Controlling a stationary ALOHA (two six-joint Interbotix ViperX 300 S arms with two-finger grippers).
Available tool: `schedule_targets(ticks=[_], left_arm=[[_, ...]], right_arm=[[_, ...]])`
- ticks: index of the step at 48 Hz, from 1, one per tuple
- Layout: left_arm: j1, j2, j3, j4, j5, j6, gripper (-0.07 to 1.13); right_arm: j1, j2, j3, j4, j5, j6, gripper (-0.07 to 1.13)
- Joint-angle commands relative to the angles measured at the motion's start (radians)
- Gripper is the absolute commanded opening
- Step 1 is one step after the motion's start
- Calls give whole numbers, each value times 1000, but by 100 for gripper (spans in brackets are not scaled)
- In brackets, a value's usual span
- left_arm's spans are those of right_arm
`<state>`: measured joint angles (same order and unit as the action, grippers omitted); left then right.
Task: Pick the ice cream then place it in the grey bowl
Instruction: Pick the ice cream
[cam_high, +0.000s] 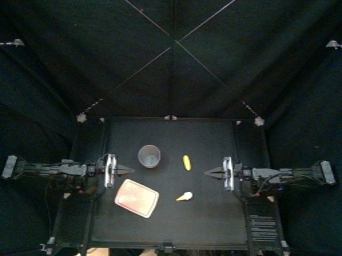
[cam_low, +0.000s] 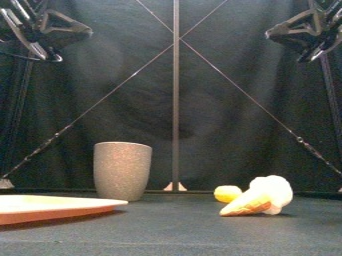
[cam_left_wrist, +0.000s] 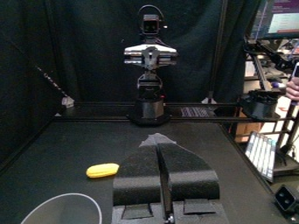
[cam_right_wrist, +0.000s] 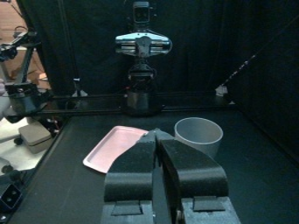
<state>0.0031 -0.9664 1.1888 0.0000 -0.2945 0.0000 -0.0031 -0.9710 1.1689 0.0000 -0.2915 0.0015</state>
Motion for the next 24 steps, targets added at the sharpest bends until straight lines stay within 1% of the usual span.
schedule_targets(ticks=[1,6,10,14,20,24], left_arm=[[31,2,-8,17,-9,12,-6],[44,-5,-6,25,-8,12,-5],[44,-9,-6,28,-8,12,-3],[44,-12,-6,28,-6,12,-3],[44,-14,-5,28,-5,12,-3],[44,-14,0,28,-3,11,-3]], right_arm=[[2,26,-6,8,3,6,10],[8,52,-20,26,20,29,3],[12,92,-43,32,43,52,3],[49,138,-57,31,72,52,3],[121,229,-61,38,112,55,8],[167,287,-61,58,115,55,16]])
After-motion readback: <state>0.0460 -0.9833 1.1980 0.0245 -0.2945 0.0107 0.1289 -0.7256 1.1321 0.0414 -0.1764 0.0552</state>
